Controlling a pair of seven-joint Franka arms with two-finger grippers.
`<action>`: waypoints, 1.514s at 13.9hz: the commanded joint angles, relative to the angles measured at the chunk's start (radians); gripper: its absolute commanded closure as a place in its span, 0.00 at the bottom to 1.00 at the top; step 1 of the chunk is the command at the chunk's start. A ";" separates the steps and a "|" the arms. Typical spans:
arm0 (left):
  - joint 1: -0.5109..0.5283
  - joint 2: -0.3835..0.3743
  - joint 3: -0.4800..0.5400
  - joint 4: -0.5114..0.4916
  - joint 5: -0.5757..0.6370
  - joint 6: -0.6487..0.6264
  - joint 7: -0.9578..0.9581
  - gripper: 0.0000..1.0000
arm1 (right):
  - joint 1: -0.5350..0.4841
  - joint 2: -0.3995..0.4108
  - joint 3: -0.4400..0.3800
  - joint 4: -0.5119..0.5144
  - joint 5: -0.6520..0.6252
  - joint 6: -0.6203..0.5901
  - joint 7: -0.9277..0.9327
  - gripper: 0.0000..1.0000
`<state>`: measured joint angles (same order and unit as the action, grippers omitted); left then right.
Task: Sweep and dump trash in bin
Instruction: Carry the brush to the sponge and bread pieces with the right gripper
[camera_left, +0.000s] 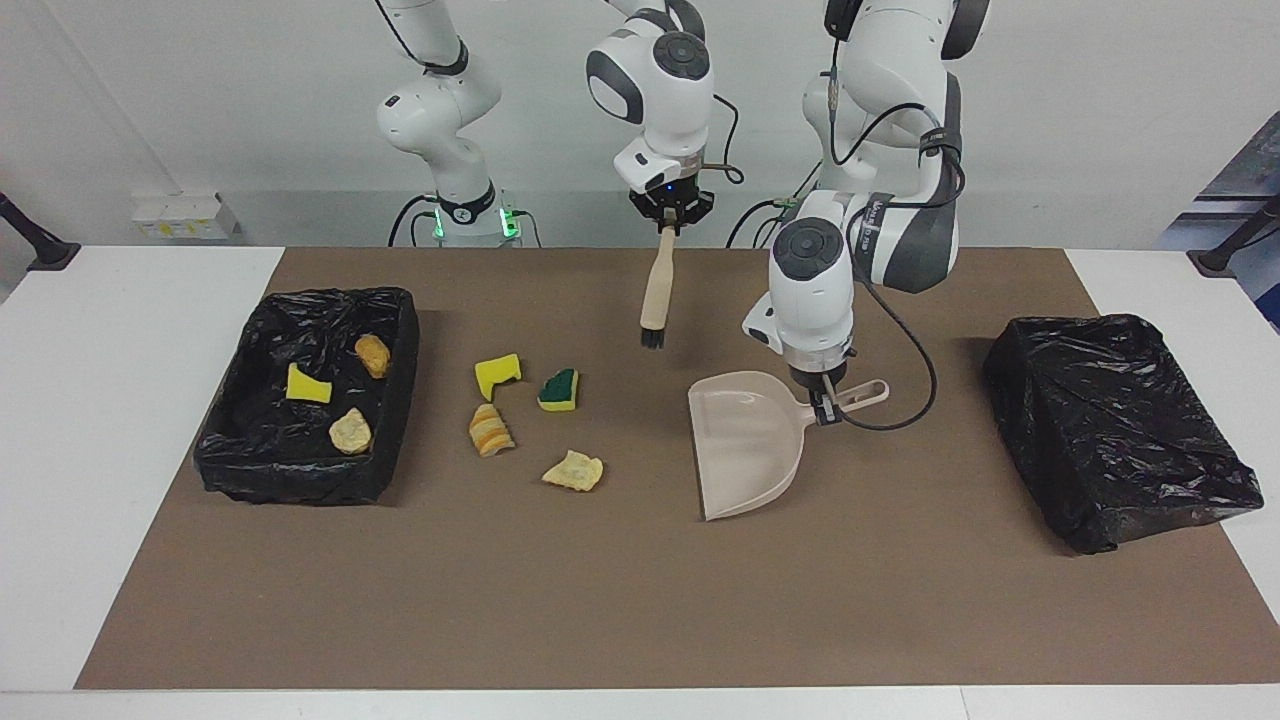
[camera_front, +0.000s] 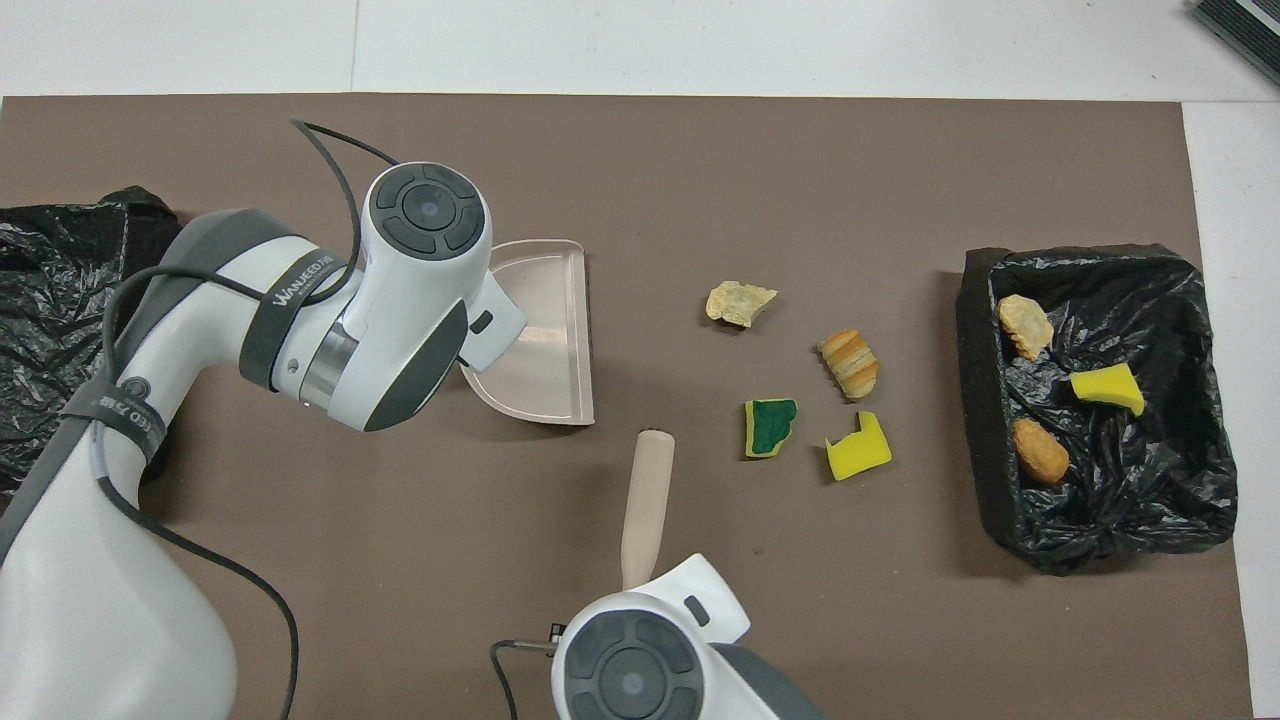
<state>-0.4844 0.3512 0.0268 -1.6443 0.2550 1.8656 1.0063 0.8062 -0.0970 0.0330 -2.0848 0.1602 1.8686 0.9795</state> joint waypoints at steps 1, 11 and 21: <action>-0.011 -0.037 0.007 -0.037 0.015 -0.011 -0.018 1.00 | -0.083 -0.035 0.005 0.005 -0.056 -0.057 -0.064 1.00; -0.013 -0.044 0.008 -0.043 0.015 -0.046 -0.021 1.00 | -0.432 -0.029 0.010 -0.069 -0.286 -0.175 -0.448 1.00; -0.033 -0.080 0.007 -0.106 0.012 -0.025 -0.023 1.00 | -0.546 -0.046 0.013 -0.333 -0.256 0.083 -0.420 1.00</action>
<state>-0.5057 0.3039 0.0263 -1.7078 0.2549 1.8274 0.9920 0.2642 -0.1171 0.0306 -2.3783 -0.1218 1.9033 0.5155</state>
